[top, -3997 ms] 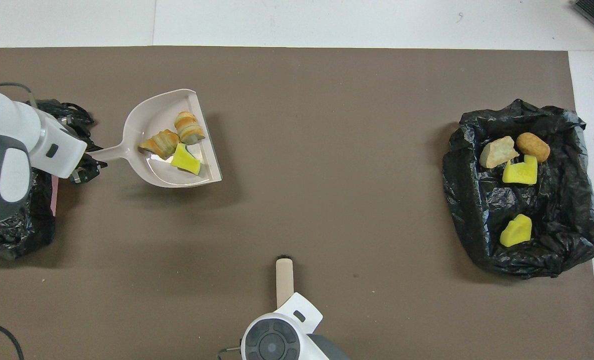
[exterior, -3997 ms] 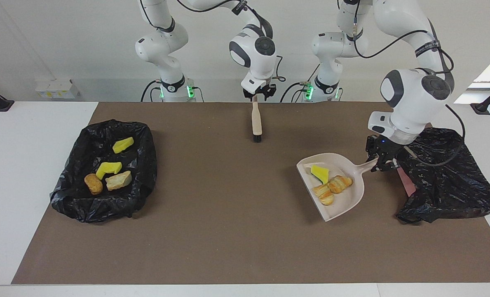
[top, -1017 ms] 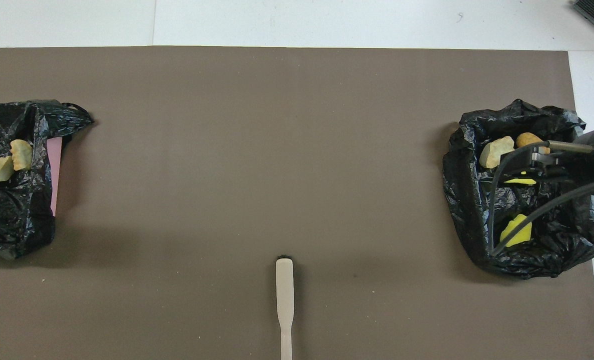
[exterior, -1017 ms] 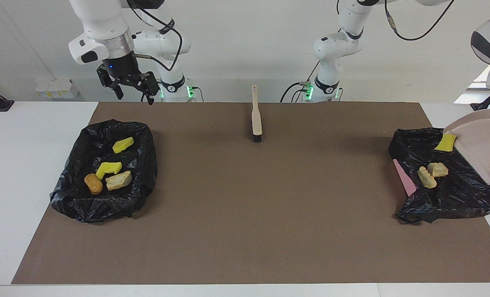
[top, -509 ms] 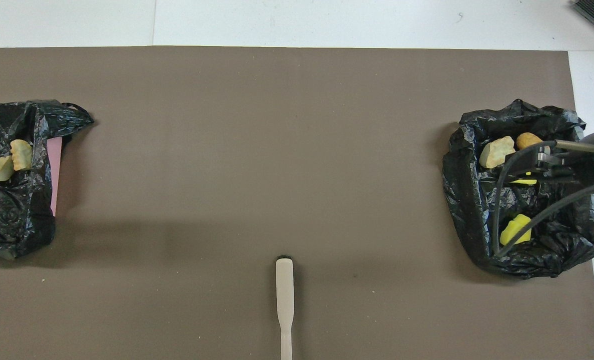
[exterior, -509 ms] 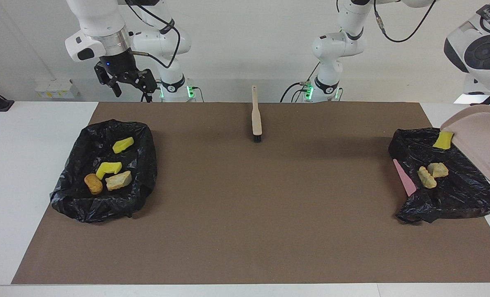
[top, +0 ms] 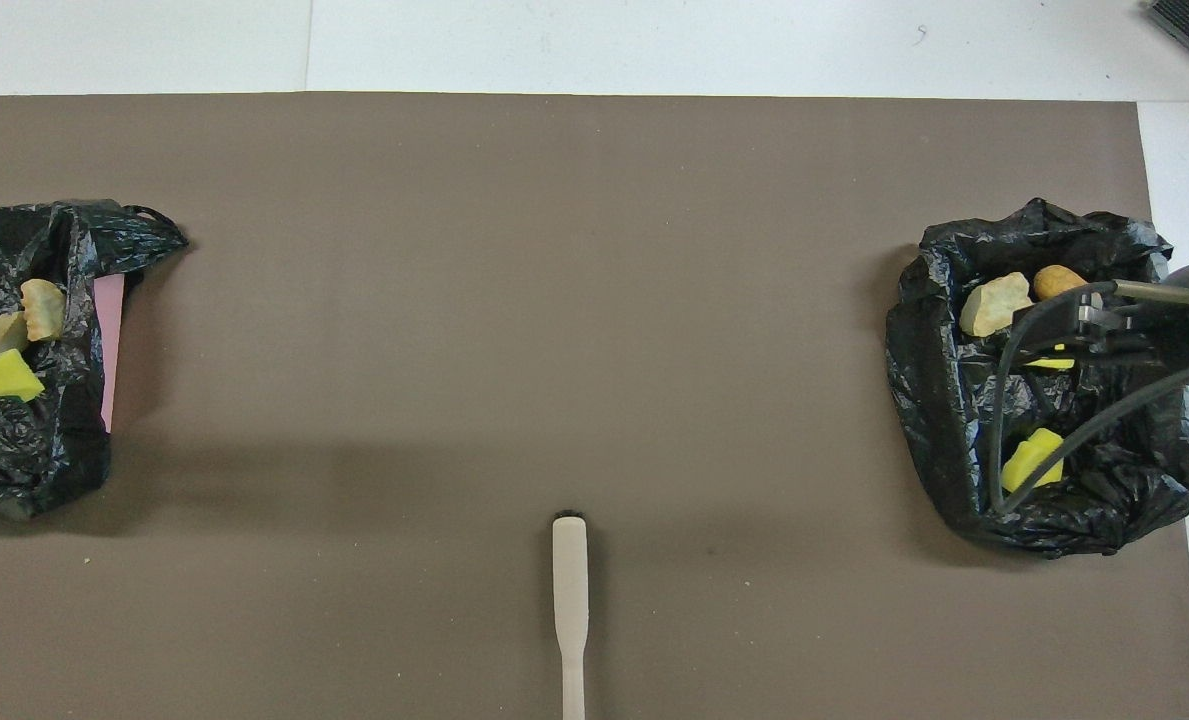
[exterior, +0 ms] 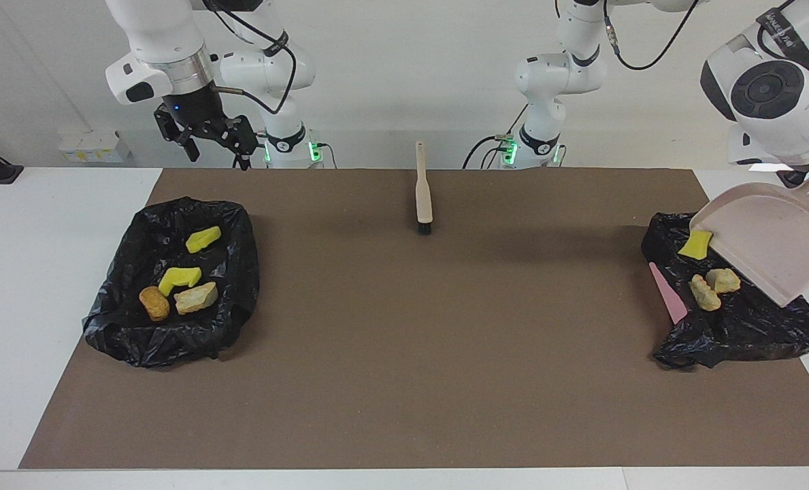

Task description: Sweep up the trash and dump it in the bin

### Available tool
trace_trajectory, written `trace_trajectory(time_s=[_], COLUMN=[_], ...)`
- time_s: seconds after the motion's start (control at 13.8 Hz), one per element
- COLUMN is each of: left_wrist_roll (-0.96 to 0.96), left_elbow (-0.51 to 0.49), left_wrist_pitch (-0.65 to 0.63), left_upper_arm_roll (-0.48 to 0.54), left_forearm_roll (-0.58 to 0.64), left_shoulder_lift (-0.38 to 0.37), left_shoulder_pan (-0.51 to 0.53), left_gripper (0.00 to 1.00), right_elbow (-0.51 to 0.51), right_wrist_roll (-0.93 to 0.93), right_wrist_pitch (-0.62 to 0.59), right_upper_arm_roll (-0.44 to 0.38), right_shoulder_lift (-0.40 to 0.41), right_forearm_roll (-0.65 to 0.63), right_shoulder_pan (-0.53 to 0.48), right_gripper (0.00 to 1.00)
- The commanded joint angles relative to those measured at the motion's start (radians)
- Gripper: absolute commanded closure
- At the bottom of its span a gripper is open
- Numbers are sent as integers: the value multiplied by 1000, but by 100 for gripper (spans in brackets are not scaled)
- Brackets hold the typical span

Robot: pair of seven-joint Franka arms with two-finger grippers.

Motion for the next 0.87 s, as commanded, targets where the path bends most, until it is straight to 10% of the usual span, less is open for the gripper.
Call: trace_trajectory(time_s=[0.0, 0.8], left_wrist_roll=[3, 58], left_elbow=[-93, -264], left_wrist_pitch=[88, 277], left_upper_arm_roll=[4, 4], left_forearm_roll=[17, 175], left_shoulder_lift=[-68, -124], left_shoulder_pan=[47, 36], left_gripper=[100, 100], right_elbow=[-1, 1], right_wrist_roll=[-54, -54], right_wrist_pitch=[-9, -12], right_upper_arm_roll=[-5, -2], right_shoulder_lift=[-2, -2], right_forearm_roll=[15, 26], right_shoulder_pan=[-10, -9], right_gripper=[0, 0])
